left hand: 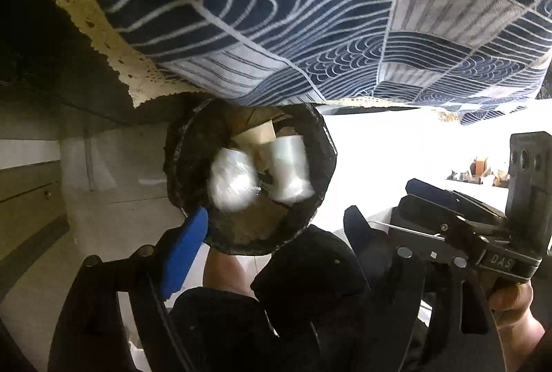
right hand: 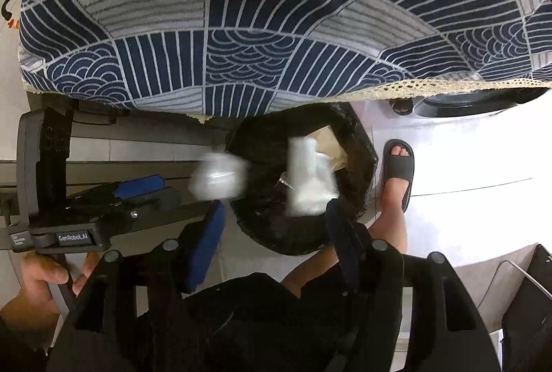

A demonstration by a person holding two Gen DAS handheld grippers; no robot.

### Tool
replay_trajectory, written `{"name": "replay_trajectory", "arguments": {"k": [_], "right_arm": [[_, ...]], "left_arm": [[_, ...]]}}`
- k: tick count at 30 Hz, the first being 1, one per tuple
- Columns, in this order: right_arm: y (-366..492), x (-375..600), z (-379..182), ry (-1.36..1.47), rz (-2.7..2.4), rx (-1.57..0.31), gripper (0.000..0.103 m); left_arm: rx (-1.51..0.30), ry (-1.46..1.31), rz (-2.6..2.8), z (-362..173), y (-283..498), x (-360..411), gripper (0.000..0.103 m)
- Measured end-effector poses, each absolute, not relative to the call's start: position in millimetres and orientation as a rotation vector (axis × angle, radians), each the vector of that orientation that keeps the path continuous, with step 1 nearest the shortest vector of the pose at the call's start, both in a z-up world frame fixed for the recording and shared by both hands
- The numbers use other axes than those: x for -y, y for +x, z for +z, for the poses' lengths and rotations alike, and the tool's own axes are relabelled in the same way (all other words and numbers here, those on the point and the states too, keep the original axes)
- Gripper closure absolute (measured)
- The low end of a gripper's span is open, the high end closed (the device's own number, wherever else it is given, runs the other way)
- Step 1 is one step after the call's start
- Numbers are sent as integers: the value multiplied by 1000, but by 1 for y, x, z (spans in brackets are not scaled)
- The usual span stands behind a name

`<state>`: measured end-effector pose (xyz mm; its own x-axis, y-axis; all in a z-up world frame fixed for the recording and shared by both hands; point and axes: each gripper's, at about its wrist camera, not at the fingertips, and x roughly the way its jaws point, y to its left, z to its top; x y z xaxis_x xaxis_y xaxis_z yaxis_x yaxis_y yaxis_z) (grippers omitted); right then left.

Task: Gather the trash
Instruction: 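Carry both held items down into the black bin and open both tools, then raise both empty tools back over the table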

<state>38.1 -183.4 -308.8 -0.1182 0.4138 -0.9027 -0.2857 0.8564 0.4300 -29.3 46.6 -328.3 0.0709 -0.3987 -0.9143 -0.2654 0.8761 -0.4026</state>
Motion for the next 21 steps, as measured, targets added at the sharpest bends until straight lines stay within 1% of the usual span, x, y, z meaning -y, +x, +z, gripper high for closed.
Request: {"name": "replay_trajectory", "arguments": {"k": [10, 13, 18, 20, 21], "right_arm": [[40, 187, -299, 100, 586, -1575, 42], [39, 185, -292, 93, 589, -1563, 36], [40, 188, -280, 94, 584, -1541, 36], [40, 189, -272, 94, 582, -1528, 30], [39, 190, -266, 98, 582, -1517, 28]], "left_arm": [[-1510, -542, -88, -317, -29, -53, 24], [-1497, -535, -94, -311, -31, -54, 24], [-1481, -519, -104, -297, -33, -53, 24], [-1470, -514, -110, -288, -35, -54, 24], [-1464, -516, -112, -284, -35, -53, 24]]}}
